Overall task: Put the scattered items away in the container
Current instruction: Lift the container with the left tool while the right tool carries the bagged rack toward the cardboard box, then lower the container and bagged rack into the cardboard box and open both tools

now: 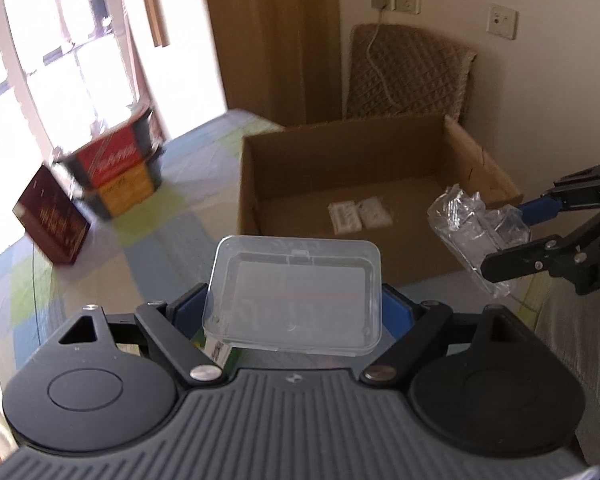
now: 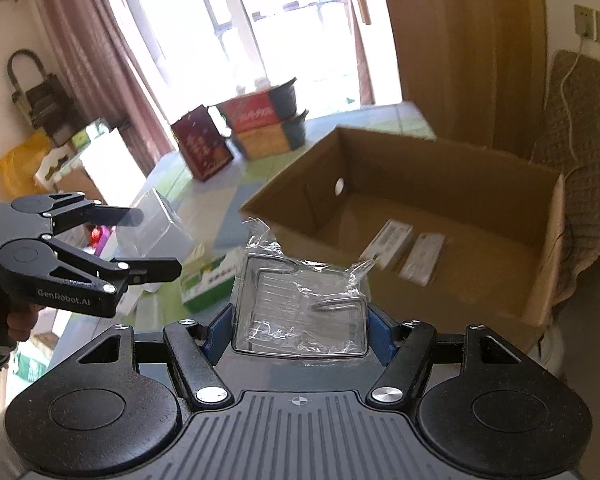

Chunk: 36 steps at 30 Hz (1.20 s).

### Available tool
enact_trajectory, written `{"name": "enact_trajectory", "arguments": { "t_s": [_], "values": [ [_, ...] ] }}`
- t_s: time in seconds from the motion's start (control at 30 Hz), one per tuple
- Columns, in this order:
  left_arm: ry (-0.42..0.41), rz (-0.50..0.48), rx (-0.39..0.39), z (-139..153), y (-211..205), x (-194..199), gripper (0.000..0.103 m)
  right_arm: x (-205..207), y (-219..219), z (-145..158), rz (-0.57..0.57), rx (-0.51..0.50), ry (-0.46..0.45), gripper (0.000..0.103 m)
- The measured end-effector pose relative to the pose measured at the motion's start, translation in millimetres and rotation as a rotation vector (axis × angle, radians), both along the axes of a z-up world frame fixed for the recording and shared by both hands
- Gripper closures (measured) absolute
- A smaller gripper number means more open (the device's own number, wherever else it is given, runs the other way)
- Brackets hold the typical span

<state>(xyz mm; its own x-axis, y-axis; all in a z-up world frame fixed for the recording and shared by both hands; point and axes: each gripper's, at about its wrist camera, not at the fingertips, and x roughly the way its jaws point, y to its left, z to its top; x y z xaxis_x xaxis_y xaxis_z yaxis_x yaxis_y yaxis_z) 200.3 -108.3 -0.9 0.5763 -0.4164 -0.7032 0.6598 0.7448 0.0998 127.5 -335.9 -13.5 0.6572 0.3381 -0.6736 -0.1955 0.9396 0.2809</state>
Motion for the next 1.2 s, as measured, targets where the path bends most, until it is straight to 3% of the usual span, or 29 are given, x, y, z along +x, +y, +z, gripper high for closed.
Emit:
{"name": "enact_trajectory", "arguments": {
  "t_s": [0.37,0.83,1.0,1.2],
  "values": [
    [-0.057,-0.102,0.039,14.5,-28.4,27.3,0.018,26.3,-26.2,20.3,-0.029,-0.056,-0.038,0.032],
    [-0.122,-0.295,0.213,4.9,-96.0,96.1,0.018,86.5,-67.4,7.5,0.024,-0.263,0.024,0.032],
    [-0.050,-0.323,0.286,-16.3,-125.7,124.4,0.018,111.0,-79.5,-9.0,0.014,-0.279,0.096,0.032],
    [0.056,-0.355,0.389,-51.4,-154.7,139.9,0.018,136.3,-86.7,-45.1,-0.034,-0.232,0.271,0.032]
  ]
}}
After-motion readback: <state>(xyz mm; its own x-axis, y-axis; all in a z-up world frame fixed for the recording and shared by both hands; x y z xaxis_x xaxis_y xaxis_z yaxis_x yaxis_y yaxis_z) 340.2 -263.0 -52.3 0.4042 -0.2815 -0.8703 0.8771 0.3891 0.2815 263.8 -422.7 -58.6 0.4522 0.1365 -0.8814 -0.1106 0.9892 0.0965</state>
